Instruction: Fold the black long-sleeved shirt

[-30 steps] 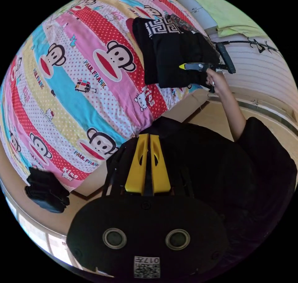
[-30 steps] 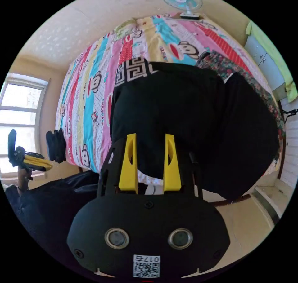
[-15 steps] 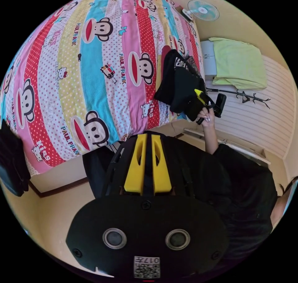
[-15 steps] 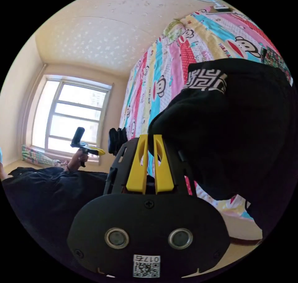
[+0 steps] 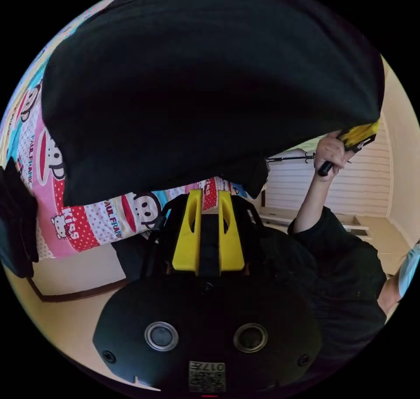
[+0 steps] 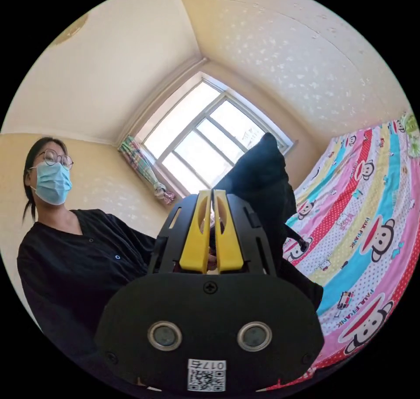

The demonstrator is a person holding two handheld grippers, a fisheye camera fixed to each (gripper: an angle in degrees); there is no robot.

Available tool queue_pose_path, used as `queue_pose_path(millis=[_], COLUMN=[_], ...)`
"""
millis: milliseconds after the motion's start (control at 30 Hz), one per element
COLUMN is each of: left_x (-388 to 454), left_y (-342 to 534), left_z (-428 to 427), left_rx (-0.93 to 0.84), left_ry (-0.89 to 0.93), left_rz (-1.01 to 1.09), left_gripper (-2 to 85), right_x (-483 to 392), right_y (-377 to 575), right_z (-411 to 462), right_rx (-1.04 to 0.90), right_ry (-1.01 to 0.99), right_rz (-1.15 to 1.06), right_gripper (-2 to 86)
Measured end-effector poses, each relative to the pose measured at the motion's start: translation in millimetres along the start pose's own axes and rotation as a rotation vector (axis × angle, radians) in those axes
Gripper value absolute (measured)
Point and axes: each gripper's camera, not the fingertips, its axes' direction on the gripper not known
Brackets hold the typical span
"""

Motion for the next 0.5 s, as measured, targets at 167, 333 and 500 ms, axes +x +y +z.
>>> queue_pose_path(millis=[167,333,500], left_x=[-71,-126,-155], left_y=[23,35,18], left_z=[-41,-48,-49], left_rx=[0.06,0.002,-0.088], left_ry=[0.081,0.157,0.166], left_rz=[-0.15,-0.302,-0.332], left_gripper=[6.6,7.4,8.7], right_x=[24,113,146], right_y=[14,118,189], right_z=[51,94,96], right_rx=[-0.298,-0.723,-0.832], right_ry=[0.469,0.786,0.856], right_rz=[0.098,0.469,0.775], right_gripper=[0.4,0.3,0.2])
